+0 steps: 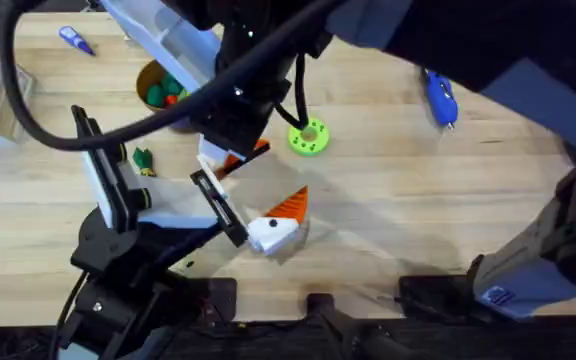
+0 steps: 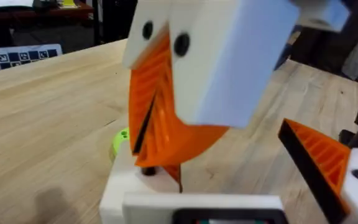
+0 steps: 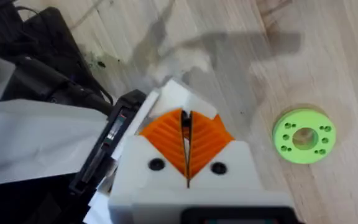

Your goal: Pick up the gripper from the table and insert it into the empty holder that is missing its gripper. Then pick up a screw, insert it into the mounting hole, and use the screwdriver to tighten it. Finally, clean up the table by picking up the vegetable and placing it into the bucket.

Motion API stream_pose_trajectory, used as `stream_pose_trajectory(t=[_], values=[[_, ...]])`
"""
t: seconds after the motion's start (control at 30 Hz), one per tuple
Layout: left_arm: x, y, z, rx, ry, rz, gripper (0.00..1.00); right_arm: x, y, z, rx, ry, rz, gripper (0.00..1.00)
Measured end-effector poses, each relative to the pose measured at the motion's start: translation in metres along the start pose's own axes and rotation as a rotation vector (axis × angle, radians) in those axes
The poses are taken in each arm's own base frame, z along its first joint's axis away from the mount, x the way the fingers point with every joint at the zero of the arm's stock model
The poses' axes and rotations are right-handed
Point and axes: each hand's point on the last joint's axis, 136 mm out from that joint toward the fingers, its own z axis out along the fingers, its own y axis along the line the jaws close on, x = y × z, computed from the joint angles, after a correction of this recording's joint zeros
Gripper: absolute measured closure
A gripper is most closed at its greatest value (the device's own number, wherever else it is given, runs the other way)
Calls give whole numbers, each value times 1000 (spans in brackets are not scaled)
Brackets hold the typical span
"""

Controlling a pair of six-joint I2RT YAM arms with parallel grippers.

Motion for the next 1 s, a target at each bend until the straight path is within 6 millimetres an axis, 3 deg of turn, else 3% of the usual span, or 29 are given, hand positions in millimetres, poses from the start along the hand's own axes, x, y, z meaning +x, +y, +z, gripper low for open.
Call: stream_pose_trajectory(t=[0.37, 0.4, 0.6, 0.63, 0.87, 1.0], values=[[0, 0, 0, 0, 0, 0, 14, 0, 0, 0, 0, -1, 2, 964], [0, 0, 0, 0, 0, 0, 14, 0, 0, 0, 0, -2, 6, 904], [0, 1, 0, -4, -1, -1, 15, 1, -10, -1, 39, 3, 14, 87], [0, 1, 0, -4, -1, 0, 15, 1, -13, -2, 43, 1, 18, 52], [0, 0, 0, -1, -1, 1, 15, 1, -12, -7, 40, -9, 19, 41], [0, 0, 0, 0, -1, 2, 14, 1, -11, -23, 38, -40, 22, 41]])
